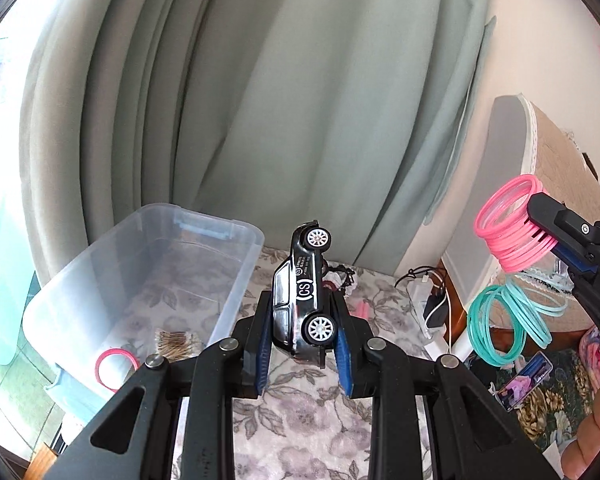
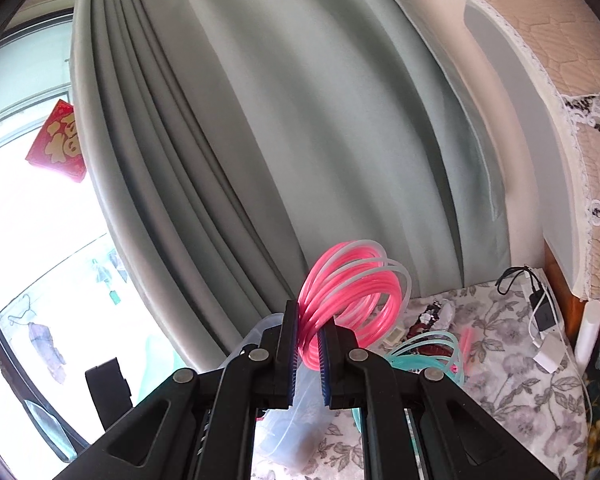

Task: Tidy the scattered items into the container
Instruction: 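Carry the toy car and hair ties over the clear plastic box with both tools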

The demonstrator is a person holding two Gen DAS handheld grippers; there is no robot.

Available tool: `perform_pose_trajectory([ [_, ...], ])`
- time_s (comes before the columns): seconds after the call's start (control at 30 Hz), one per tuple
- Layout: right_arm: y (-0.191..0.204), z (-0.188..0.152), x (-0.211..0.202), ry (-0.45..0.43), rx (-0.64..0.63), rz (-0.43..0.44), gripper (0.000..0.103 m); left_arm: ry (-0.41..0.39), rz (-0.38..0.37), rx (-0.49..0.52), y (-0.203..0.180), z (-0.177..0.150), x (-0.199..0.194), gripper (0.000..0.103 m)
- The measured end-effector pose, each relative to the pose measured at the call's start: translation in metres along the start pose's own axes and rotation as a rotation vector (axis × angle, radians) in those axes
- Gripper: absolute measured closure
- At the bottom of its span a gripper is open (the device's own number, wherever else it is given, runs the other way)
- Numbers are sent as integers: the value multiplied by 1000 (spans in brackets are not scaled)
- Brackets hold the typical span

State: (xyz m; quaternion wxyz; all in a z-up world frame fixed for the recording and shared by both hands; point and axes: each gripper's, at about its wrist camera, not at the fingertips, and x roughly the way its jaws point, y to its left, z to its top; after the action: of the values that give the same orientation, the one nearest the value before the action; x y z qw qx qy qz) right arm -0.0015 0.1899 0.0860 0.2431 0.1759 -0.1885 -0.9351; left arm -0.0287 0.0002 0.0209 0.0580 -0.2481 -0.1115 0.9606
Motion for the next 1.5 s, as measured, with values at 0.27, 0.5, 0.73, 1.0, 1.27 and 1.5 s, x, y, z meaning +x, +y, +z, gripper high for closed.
perform_pose_trajectory([
  [0.27,47,-7,27,50,-92,74,93,-31,45,-106,48,3,-17,75],
  [0.5,85,-13,55,100,-160,132,93,-59,103,-169,84,3,-27,75],
  [0.73,112,-32,94,181,-208,188,93,-41,159,-210,112,-2,-23,75],
  [1.0,114,-56,125,270,-215,218,93,-13,204,-245,125,-10,-12,75],
  [1.27,107,-76,150,346,-218,219,93,15,217,-252,120,-17,4,75],
  [1.5,105,-84,174,423,-202,206,93,50,224,-269,114,-26,19,75],
])
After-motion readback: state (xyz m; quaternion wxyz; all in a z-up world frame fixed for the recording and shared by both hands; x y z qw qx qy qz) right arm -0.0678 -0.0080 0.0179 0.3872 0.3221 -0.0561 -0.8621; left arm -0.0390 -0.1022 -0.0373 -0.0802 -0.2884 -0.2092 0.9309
